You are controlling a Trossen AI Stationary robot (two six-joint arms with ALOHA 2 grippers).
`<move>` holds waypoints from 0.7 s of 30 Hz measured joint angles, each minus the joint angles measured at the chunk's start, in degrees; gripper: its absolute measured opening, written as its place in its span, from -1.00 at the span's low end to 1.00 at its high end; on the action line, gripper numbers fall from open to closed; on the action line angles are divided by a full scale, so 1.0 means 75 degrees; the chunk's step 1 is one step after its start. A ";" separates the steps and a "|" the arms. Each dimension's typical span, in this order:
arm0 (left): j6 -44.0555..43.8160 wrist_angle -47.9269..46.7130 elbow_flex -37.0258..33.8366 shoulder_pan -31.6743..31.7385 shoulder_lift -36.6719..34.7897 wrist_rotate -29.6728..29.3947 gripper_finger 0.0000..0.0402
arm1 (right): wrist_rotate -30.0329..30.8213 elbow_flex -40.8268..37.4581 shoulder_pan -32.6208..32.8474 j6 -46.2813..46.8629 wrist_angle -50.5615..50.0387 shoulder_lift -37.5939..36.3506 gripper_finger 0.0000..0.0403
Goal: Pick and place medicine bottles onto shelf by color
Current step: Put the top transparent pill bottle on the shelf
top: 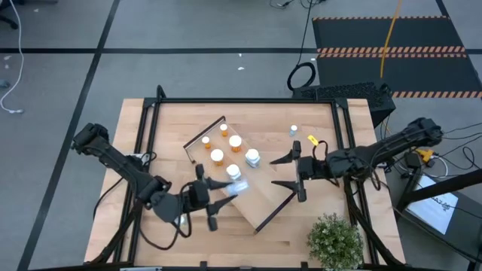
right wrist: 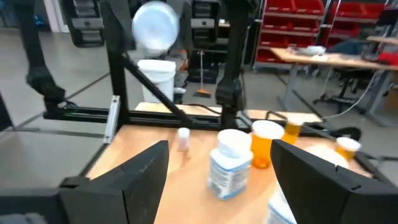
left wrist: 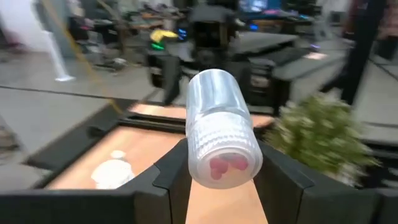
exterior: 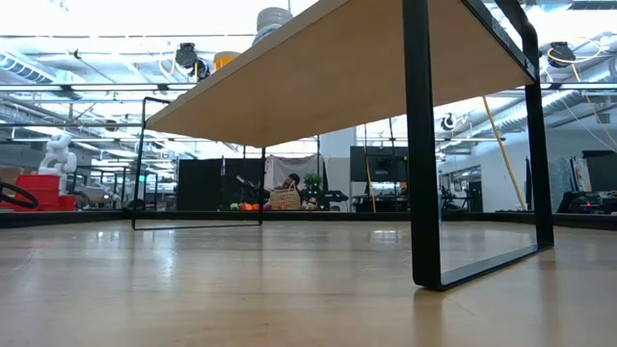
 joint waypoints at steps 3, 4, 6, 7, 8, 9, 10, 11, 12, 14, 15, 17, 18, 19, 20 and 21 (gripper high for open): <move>-0.0621 -0.0425 0.0000 -0.0107 -0.0181 0.0416 -0.27 | 0.0002 0.0375 0.0143 0.0310 -0.0400 0.0289 0.36; -0.0941 -0.0616 0.0016 -0.0121 -0.0270 0.0553 -0.28 | 0.0002 0.0530 0.0203 0.0366 -0.0608 0.0403 0.36; -0.1529 -0.1188 0.0123 -0.0122 -0.0382 0.0796 -0.30 | -0.0010 0.0861 0.0274 0.0465 -0.1021 0.0657 0.36; -0.1853 -0.1584 0.0194 -0.0122 -0.0416 0.0911 -0.30 | -0.0013 0.1028 0.0288 0.0491 -0.1215 0.0785 0.36; -0.2183 -0.2049 0.0300 -0.0117 -0.0444 0.1029 -0.30 | -0.0021 0.1195 0.0289 0.0495 -0.1368 0.0899 0.36; -0.2491 -0.2496 0.0440 -0.0096 -0.0455 0.1128 -0.29 | -0.0020 0.1359 0.0284 0.0501 -0.1480 0.1010 0.36; -0.2781 -0.2931 0.0637 -0.0063 -0.0466 0.1241 -0.28 | -0.0019 0.1548 0.0283 0.0503 -0.1648 0.1114 0.36; -0.3057 -0.3382 0.0842 -0.0027 -0.0479 0.1372 -0.27 | -0.0012 0.1733 0.0280 0.0503 -0.1802 0.1216 0.36; -0.3307 -0.3880 0.1055 0.0009 -0.0489 0.1509 -0.26 | -0.0013 0.1919 0.0280 0.0498 -0.1948 0.1312 0.36; -0.3728 -0.4820 0.1448 0.0027 -0.0495 0.1779 -0.26 | -0.0016 0.2287 0.0280 0.0486 -0.2240 0.1509 0.36; -0.3935 -0.5215 0.1600 0.0052 -0.0492 0.1921 -0.26 | -0.0016 0.2475 0.0280 0.0486 -0.2344 0.1632 0.36; -0.4178 -0.5757 0.1800 0.0113 -0.0490 0.2174 -0.27 | -0.0016 0.2879 0.0280 0.0433 -0.2481 0.1917 0.36; -0.4257 -0.5929 0.1865 0.0159 -0.0491 0.2299 -0.28 | -0.0013 0.3059 0.0280 0.0378 -0.2602 0.2065 0.36; -0.4312 -0.6129 0.1922 0.0213 -0.0490 0.2444 -0.28 | -0.0013 0.3248 0.0280 0.0294 -0.2682 0.2239 0.36; -0.4372 -0.6350 0.1981 0.0256 -0.0487 0.2590 -0.29 | -0.0015 0.3466 0.0278 0.0215 -0.2720 0.2435 0.36; -0.4466 -0.6528 0.2034 0.0297 -0.0482 0.2725 -0.29 | -0.0015 0.3687 0.0257 0.0130 -0.2772 0.2621 0.36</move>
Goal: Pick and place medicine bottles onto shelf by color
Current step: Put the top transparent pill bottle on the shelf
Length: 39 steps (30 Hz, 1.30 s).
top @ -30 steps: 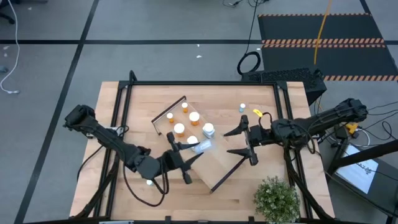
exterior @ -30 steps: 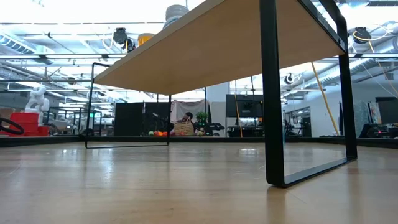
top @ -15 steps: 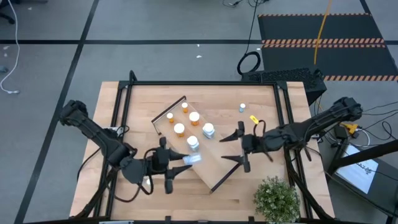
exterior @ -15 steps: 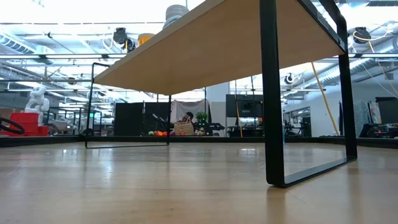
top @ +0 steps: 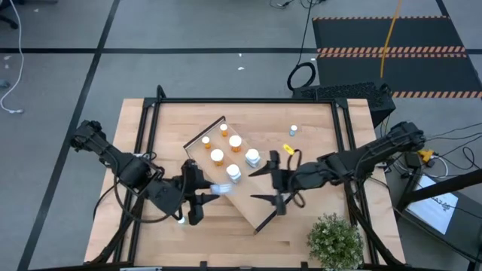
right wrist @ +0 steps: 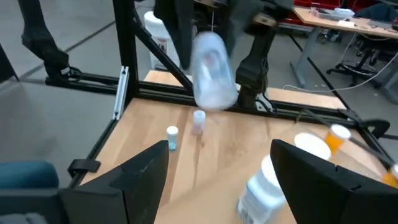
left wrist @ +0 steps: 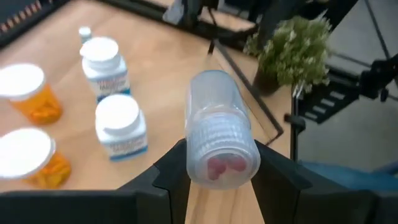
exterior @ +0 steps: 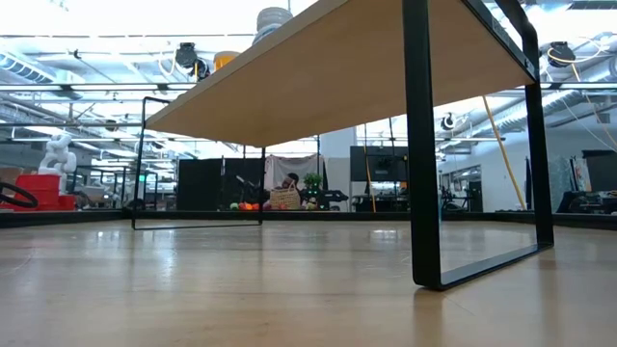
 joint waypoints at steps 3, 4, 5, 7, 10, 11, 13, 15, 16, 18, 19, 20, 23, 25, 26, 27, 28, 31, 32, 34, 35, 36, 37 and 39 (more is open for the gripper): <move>-0.0221 -0.0236 0.0041 0.0134 -0.0003 0.0463 -0.27 | -0.0031 0.0718 -0.0109 -0.0225 -0.0232 0.0581 0.36; -0.0235 -0.0297 0.0041 0.0169 -0.0003 0.0639 -0.26 | -0.0103 0.0954 -0.0148 -0.0261 -0.0335 0.0758 0.36; -0.0232 -0.0358 0.0041 0.0190 -0.0003 0.0809 -0.26 | -0.0299 0.1180 -0.0218 -0.0288 -0.0472 0.0931 0.36; -0.0285 -0.0429 0.0041 0.0246 0.0000 0.1060 -0.27 | -0.0704 0.1638 -0.0366 -0.0264 -0.0729 0.1235 0.36; -0.0548 -0.0522 0.0041 0.0277 0.0000 0.1228 -0.27 | -0.0838 0.2057 -0.0552 -0.0314 -0.1015 0.1590 0.36; -0.0617 -0.0621 0.0041 0.0288 0.0000 0.1243 -0.27 | -0.0842 0.2131 -0.0595 -0.0407 -0.1009 0.1681 0.36; -0.0711 -0.0737 0.0041 0.0291 0.0000 0.1266 -0.26 | -0.0983 0.2238 -0.0680 -0.0528 -0.1036 0.1870 0.36; -0.0801 -0.0852 0.0041 0.0296 0.0000 0.1263 -0.26 | -0.1238 0.2349 -0.0751 -0.0550 -0.0971 0.2047 0.36; -0.0828 -0.0841 0.0041 0.0296 0.0000 0.1263 -0.27 | -0.1327 0.2386 -0.0774 -0.0551 -0.0984 0.2126 0.36; -0.0915 -0.0824 0.0041 0.0296 0.0000 0.1263 -0.27 | -0.1446 0.2425 -0.0820 -0.0570 -0.0933 0.2246 0.36; -0.0949 -0.0832 0.0041 0.0296 0.0000 0.1263 -0.27 | -0.1457 0.2425 -0.0832 -0.0575 -0.0930 0.2318 0.36; -0.0972 -0.0834 0.0041 0.0296 0.0000 0.1263 -0.27 | -0.1464 0.2425 -0.0843 -0.0577 -0.0882 0.2387 0.36; -0.1083 -0.0906 0.0041 0.0296 0.0000 0.1263 -0.26 | -0.1470 0.2422 -0.0848 -0.0670 -0.0700 0.2544 0.36; -0.1223 -0.1008 0.0041 0.0296 0.0000 0.1260 -0.26 | -0.1466 0.2422 -0.0848 -0.0724 -0.0447 0.2612 0.36; -0.1232 -0.1042 0.0041 0.0296 0.0005 0.1260 -0.26 | -0.1467 0.2422 -0.0846 -0.0743 -0.0368 0.2655 0.36; -0.1232 -0.1034 0.0041 0.0296 0.0031 0.1257 -0.26 | -0.1467 0.2422 -0.0845 -0.0776 -0.0261 0.2692 0.36; -0.1234 -0.1016 0.0041 0.0309 0.0044 0.1256 -0.26 | -0.1472 0.2422 -0.0845 -0.0819 -0.0225 0.2731 0.36; -0.1362 -0.1032 0.0038 0.0311 0.0059 0.1253 -0.26 | -0.1642 0.2422 -0.0845 -0.0838 -0.0137 0.2832 0.36; -0.1395 -0.1038 0.0038 0.0317 0.0059 0.1238 -0.26 | -0.1665 0.2422 -0.0845 -0.0826 -0.0131 0.2849 0.36; -0.1407 -0.1038 0.0038 0.0348 0.0084 0.1234 -0.26 | -0.1671 0.2422 -0.0845 -0.0839 -0.0037 0.2912 0.36; -0.1407 -0.1047 0.0038 0.0358 0.0100 0.1237 -0.26 | -0.1656 0.2422 -0.0845 -0.0865 -0.0035 0.2928 0.36; -0.1409 -0.1064 0.0038 0.0360 0.0105 0.1237 -0.26 | -0.1641 0.2421 -0.0842 -0.0882 -0.0067 0.2934 0.36; -0.1409 -0.1067 0.0038 0.0360 0.0105 0.1240 -0.26 | -0.1649 0.2416 -0.0845 -0.0890 -0.0076 0.2936 0.34; -0.1412 -0.1064 0.0038 0.0366 0.0102 0.1237 -0.26 | -0.1671 0.2417 -0.0880 -0.0927 0.0020 0.2930 0.30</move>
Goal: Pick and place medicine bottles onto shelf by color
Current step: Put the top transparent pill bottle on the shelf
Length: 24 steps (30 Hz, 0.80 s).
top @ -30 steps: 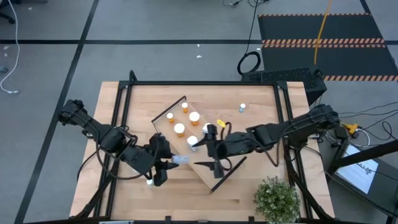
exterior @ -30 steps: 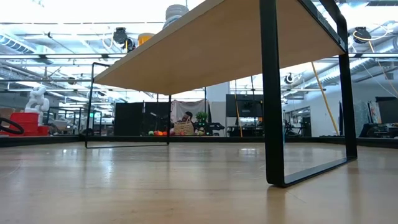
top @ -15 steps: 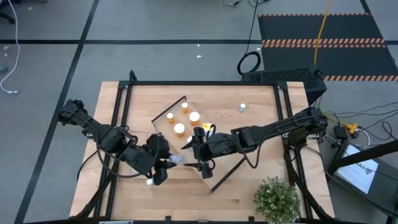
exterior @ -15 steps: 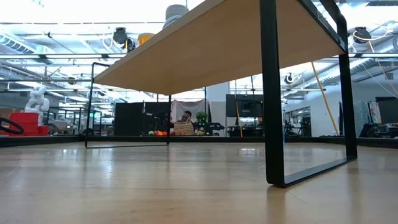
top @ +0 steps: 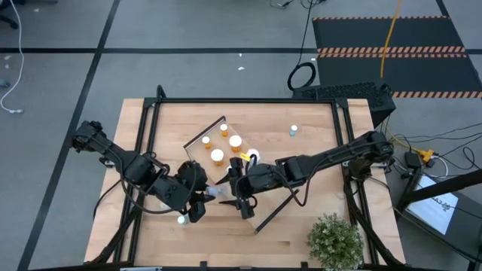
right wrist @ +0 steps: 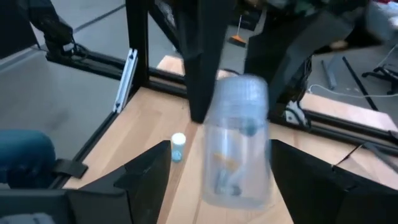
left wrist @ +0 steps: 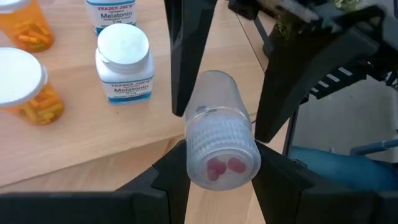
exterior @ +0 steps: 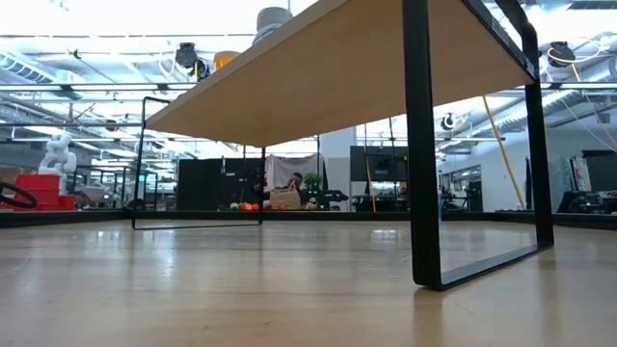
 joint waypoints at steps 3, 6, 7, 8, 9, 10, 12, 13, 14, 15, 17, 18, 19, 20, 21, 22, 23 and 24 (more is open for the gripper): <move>0.0001 0.0000 0.0000 0.0031 0.0000 0.0006 -0.26 | -0.0179 0.0003 -0.0045 -0.0015 0.0012 -0.0003 0.20; 0.0009 0.0023 0.0000 0.0040 0.0000 0.0041 -0.26 | -0.0483 0.0003 -0.0076 0.0084 0.0019 0.0000 0.08; 0.0026 0.0044 0.0000 0.0045 0.0000 0.0042 -0.26 | -0.0509 0.0003 -0.0080 0.0091 0.0028 0.0000 0.04; 0.0041 0.0050 0.0000 0.0053 0.0000 0.0062 -0.26 | -0.0494 0.0003 -0.0077 0.0091 0.0031 0.0000 -0.01; 0.0038 0.0055 0.0000 0.0058 0.0000 0.0084 -0.26 | -0.0492 0.0003 -0.0076 0.0091 0.0032 0.0000 -0.07; 0.0038 0.0052 0.0000 0.0058 0.0000 0.0082 -0.26 | -0.0492 0.0003 -0.0080 0.0091 0.0032 0.0000 -0.12; 0.0078 0.0033 0.0000 0.0058 0.0000 0.0074 -0.25 | -0.0481 0.0000 -0.0084 0.0097 0.0035 0.0000 -0.22; 0.0105 0.0030 0.0000 0.0058 0.0000 0.0069 -0.25 | -0.0481 0.0000 -0.0084 0.0097 0.0036 0.0000 -0.26; 0.0127 0.0032 0.0000 0.0058 0.0000 0.0067 -0.25 | -0.0478 0.0000 -0.0084 0.0103 0.0036 0.0000 -0.29; 0.0163 0.0032 0.0000 0.0058 0.0000 0.0066 -0.25 | -0.0480 0.0000 -0.0084 0.0106 0.0031 0.0000 -0.31; 0.0289 0.0064 0.0000 0.0058 0.0000 0.0058 -0.25 | -0.0481 0.0000 -0.0084 0.0106 0.0019 0.0000 -0.31; 0.0359 0.0094 0.0000 0.0058 0.0000 0.0055 -0.25 | -0.0486 0.0000 -0.0082 0.0106 0.0011 0.0000 -0.29; 0.0416 0.0121 0.0000 0.0058 0.0000 0.0052 -0.25 | -0.0489 0.0000 -0.0081 0.0106 0.0004 -0.0004 -0.26; 0.0434 0.0141 0.0000 0.0058 0.0000 0.0053 -0.25 | -0.0494 0.0000 -0.0080 0.0104 0.0001 -0.0006 -0.24; 0.0448 0.0145 0.0000 0.0058 0.0000 0.0052 -0.25 | -0.0499 0.0000 -0.0078 0.0103 0.0000 -0.0006 -0.21; 0.0475 0.0145 0.0000 0.0058 0.0000 0.0052 -0.24 | -0.0504 0.0000 -0.0078 0.0099 -0.0012 -0.0006 -0.20; 0.0527 0.0146 -0.0001 0.0058 0.0000 0.0050 -0.22 | -0.0507 0.0000 -0.0078 0.0096 -0.0026 -0.0006 -0.19; 0.0595 0.0162 -0.0003 0.0060 0.0000 0.0047 -0.20 | -0.0511 0.0000 -0.0078 0.0090 -0.0055 -0.0009 -0.19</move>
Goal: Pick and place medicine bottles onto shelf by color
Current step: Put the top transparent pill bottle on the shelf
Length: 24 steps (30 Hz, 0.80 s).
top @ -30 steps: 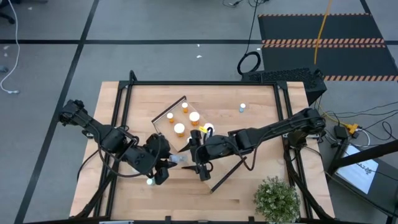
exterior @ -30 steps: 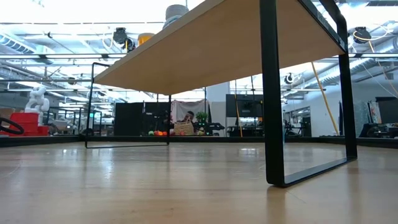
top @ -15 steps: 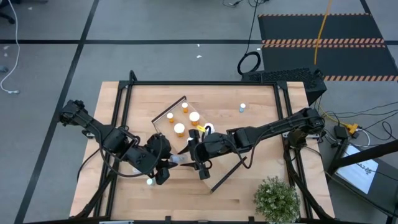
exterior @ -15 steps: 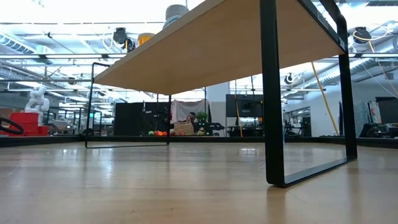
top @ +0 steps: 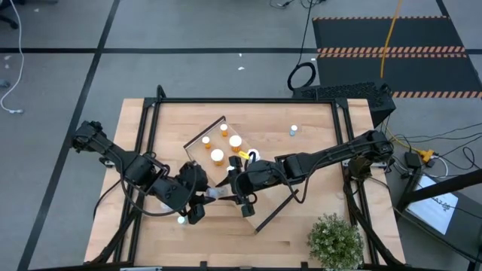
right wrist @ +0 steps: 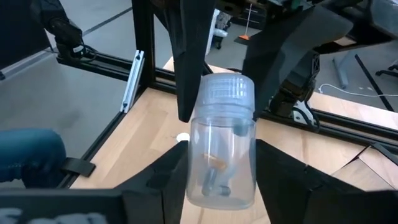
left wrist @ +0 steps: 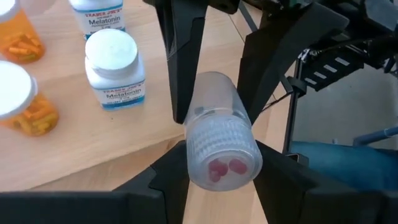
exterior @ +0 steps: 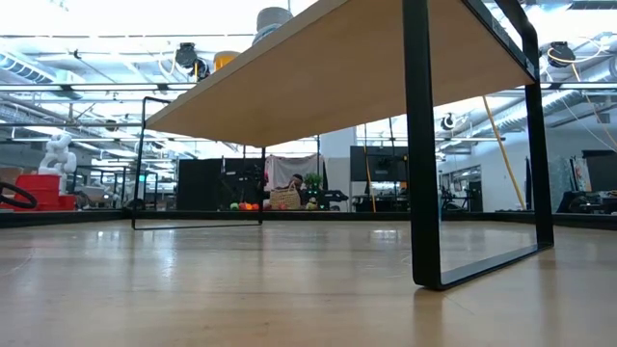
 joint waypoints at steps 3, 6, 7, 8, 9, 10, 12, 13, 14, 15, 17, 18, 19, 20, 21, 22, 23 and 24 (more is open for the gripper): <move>0.0353 0.0244 0.0000 0.0004 0.0000 -0.0191 -0.08 | -0.0057 0.0000 0.0006 0.0001 -0.0290 -0.0057 -0.21; 0.0925 0.0777 0.0000 0.0013 -0.0006 -0.0406 0.07 | -0.0106 -0.0006 0.0023 0.0003 -0.0545 -0.0091 -0.24; 0.1140 0.0972 0.0000 0.0013 -0.0006 -0.0406 0.13 | -0.0109 -0.0015 0.0026 0.0025 -0.0619 -0.0114 -0.24; 0.1380 0.1174 0.0000 0.0013 -0.0006 -0.0400 0.19 | -0.0109 -0.0014 0.0026 0.0078 -0.0623 -0.0133 -0.24; 0.1609 0.1370 0.0000 0.0019 -0.0006 -0.0412 0.24 | -0.0104 -0.0012 0.0023 0.0140 -0.0632 -0.0181 -0.24; 0.1867 0.1593 0.0000 0.0019 -0.0006 -0.0470 0.29 | -0.0095 -0.0012 0.0017 0.0185 -0.0759 -0.0238 -0.24; 0.2422 0.2048 0.0000 0.0019 -0.0006 -0.0685 0.37 | -0.0095 -0.0012 0.0017 0.0204 -0.0859 -0.0314 -0.23; 0.2680 0.2230 0.0000 0.0018 -0.0006 -0.0824 0.40 | -0.0089 -0.0012 0.0020 0.0205 -0.0943 -0.0378 -0.23; 0.2946 0.2400 0.0000 -0.0006 -0.0006 -0.0988 0.42 | -0.0089 -0.0012 0.0034 0.0210 -0.1130 -0.0467 -0.23; 0.3207 0.2584 0.0000 -0.0048 -0.0027 -0.1147 0.44 | -0.0107 -0.0012 0.0041 0.0251 -0.1258 -0.0553 -0.23; 0.3667 0.2709 0.0000 -0.0161 -0.0106 -0.1483 0.45 | -0.0325 -0.0012 0.0038 0.0364 -0.1514 -0.0825 -0.24; 0.3875 0.2820 0.0000 -0.0198 -0.0127 -0.1620 0.44 | -0.0471 -0.0013 0.0038 0.0419 -0.1769 -0.0981 -0.24; 0.4062 0.2891 0.0010 -0.0225 -0.0134 -0.1770 0.43 | -0.0644 -0.0044 0.0038 0.0472 -0.1921 -0.1153 -0.24; 0.4248 0.2888 0.0012 -0.0268 -0.0132 -0.1941 0.41 | -0.0794 -0.0149 0.0035 0.0515 -0.1966 -0.1320 -0.24; 0.4428 0.2855 0.0004 -0.0327 -0.0121 -0.2106 0.39 | -0.0854 -0.0338 0.0035 0.0554 -0.1978 -0.1515 -0.23; 0.4578 0.2858 0.0003 -0.0382 -0.0113 -0.2252 0.37 | -0.0880 -0.0569 0.0035 0.0591 -0.1991 -0.1724 -0.23; 0.4665 0.2879 0.0003 -0.0422 -0.0104 -0.2331 0.35 | -0.0920 -0.0827 0.0035 0.0628 -0.1927 -0.1900 -0.22; 0.4728 0.2929 0.0003 -0.0449 -0.0083 -0.2384 0.32 | -0.1009 -0.1113 0.0033 0.0664 -0.1740 -0.2107 -0.22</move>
